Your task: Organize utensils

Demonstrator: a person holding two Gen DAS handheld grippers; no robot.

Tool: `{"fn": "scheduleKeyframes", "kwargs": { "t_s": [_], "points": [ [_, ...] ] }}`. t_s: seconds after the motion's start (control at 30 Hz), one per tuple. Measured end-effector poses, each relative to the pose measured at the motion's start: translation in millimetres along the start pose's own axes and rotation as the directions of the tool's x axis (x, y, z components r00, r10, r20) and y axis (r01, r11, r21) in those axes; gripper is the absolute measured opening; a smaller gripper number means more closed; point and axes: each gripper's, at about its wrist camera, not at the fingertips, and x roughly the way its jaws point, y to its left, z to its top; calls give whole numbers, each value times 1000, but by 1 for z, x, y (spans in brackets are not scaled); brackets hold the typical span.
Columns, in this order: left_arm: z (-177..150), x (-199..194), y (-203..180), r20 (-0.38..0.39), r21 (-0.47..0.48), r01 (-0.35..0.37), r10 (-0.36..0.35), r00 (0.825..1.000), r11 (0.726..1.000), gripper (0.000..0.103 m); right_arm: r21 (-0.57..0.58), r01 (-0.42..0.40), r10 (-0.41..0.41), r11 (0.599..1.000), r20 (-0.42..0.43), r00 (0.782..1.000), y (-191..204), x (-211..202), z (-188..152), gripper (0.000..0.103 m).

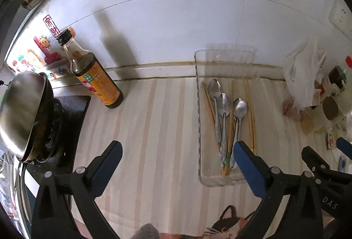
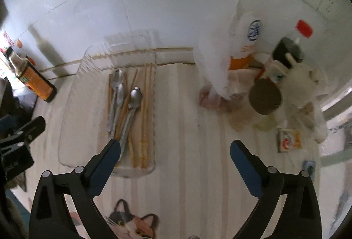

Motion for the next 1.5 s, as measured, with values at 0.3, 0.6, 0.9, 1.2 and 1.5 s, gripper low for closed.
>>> {"fn": "scheduleKeyframes", "kwargs": {
  "t_s": [0.3, 0.6, 0.9, 1.2, 1.5],
  "points": [
    [-22, -38, 21, 53, 34, 43, -45, 998, 998, 103, 38, 85, -88, 996, 68, 994, 14, -46, -30, 103],
    [-56, -110, 39, 154, 29, 69, -73, 985, 997, 103, 93, 116, -133, 989, 208, 969, 22, -132, -72, 103],
    [-89, -187, 39, 272, 18, 66, -69, 960, 998, 103, 80, 92, -114, 993, 340, 934, 16, -214, -109, 103],
    [-119, -212, 33, 281, -25, 77, -67, 957, 997, 103, 63, 78, -97, 995, 391, 915, 0, -250, -132, 103],
    [-132, -217, 22, 276, -14, 64, -58, 959, 998, 103, 58, 64, -81, 996, 387, 919, -7, -257, -148, 103]
  ]
}}
